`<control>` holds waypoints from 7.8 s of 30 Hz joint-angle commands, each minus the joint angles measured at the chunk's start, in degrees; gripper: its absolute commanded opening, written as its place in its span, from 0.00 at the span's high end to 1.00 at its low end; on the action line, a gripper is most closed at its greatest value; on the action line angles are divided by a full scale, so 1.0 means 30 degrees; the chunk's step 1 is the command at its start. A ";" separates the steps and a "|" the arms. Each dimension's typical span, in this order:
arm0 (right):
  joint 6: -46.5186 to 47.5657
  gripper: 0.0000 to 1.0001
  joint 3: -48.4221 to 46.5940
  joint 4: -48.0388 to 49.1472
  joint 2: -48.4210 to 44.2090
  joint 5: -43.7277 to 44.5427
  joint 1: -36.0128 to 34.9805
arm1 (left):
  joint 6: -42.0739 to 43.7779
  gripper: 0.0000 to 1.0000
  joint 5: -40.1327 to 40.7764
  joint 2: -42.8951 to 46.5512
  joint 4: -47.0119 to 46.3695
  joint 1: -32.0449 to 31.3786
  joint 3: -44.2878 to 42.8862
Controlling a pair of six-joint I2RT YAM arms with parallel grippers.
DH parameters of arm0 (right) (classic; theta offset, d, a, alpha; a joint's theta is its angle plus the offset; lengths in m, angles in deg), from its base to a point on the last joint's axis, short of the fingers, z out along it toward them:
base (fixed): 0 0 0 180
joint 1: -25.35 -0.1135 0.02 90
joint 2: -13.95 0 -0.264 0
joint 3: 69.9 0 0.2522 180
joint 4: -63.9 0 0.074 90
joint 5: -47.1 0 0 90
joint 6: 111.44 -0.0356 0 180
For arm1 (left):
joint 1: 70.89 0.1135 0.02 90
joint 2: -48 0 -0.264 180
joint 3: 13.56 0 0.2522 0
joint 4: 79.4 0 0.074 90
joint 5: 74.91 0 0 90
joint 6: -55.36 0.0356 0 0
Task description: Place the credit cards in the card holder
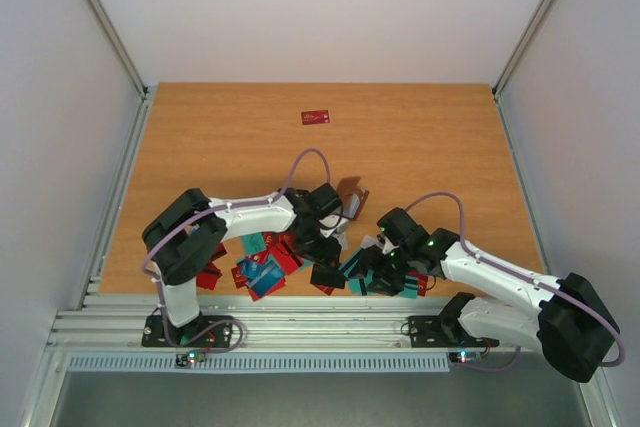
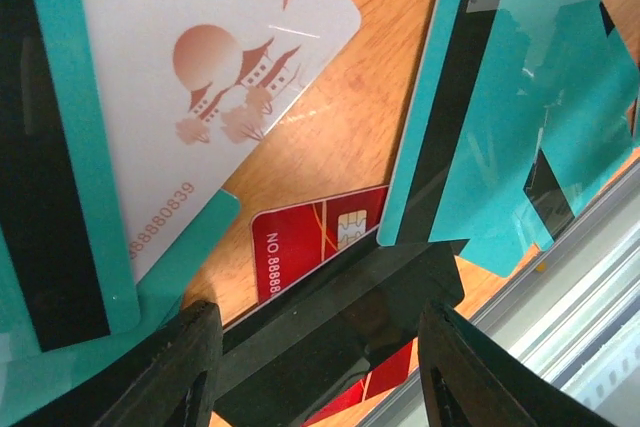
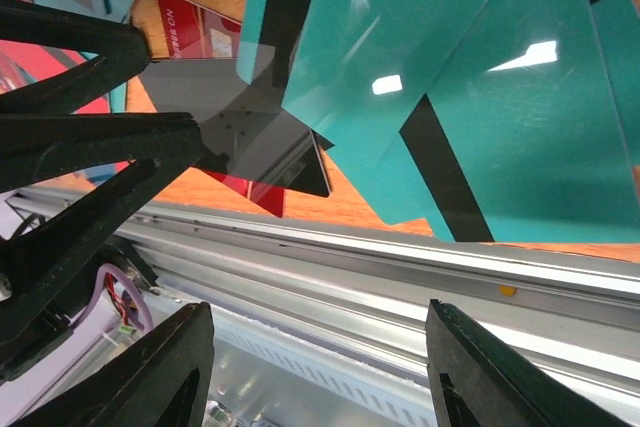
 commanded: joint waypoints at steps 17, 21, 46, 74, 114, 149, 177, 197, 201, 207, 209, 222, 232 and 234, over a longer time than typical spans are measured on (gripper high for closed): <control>-0.1460 0.40 0.2176 0.3055 0.0168 -0.0499 -0.1525 | -0.2233 0.44 -0.0889 0.1931 -0.1872 -0.1532 0.3948; -0.1749 0.40 0.2429 0.3672 0.0435 -0.0427 -0.1728 | -0.2711 0.44 -0.0639 0.1985 -0.1721 -0.2111 0.3770; -0.4770 0.42 0.5126 1.1982 0.2796 -0.0621 -0.2939 | -0.3343 0.45 -0.3759 0.1856 -0.3909 -0.2732 0.3658; -0.4578 0.50 0.5666 1.2471 0.2571 -0.0259 -0.3241 | -0.2201 0.51 -0.3887 0.4368 -0.2553 -0.0396 0.3578; -0.4428 0.63 0.5791 1.5264 0.4012 0.0178 -0.3622 | -0.4200 0.56 -0.5659 0.0763 -0.7008 -0.0449 0.5586; 0.3963 0.99 -0.2856 -0.5212 -0.2987 -0.0486 0.1872 | -0.3637 0.36 -0.3794 0.8118 -0.1002 0.3147 0.1433; 1.3307 0.99 -0.7093 -0.8245 0.3637 -0.3470 1.3333 | 0.2717 0.22 1.3991 -0.5229 0.5454 -0.1145 -1.2718; 1.4339 0.99 -0.6770 -0.8059 0.4451 -0.4093 1.3692 | 0.3330 0.68 1.6096 -0.7250 0.4188 -0.1209 -1.3509; 1.4274 0.99 -0.6829 -0.7670 0.4725 -0.4372 1.3683 | 0.3234 0.86 1.6112 -0.6704 0.3960 -0.1208 -1.3330; 1.3651 0.99 -0.6764 -0.5973 0.5427 -0.5431 1.3688 | 0.2285 1.00 1.5128 -0.5302 0.4259 -0.0934 -1.3239; 1.2899 0.99 -0.6871 -0.5412 0.5875 -0.5700 1.3691 | 0.1661 1.00 1.4231 -0.4629 0.4261 -0.0622 -1.2875; 1.0969 0.99 -0.7719 0.0212 0.9004 -0.9069 1.2271 | -0.3206 1.00 0.5130 -0.1995 0.0133 0.2414 -0.8148; 1.2663 0.99 -0.9052 -0.1661 1.0704 -0.6599 1.1407 | -0.5978 1.00 0.1660 -0.1165 -0.3413 0.4736 -0.4231; 1.2922 0.99 -0.8978 -0.1686 1.0806 -0.6869 1.1356 | -0.6101 1.00 0.1294 -0.0892 -0.3821 0.5140 -0.3556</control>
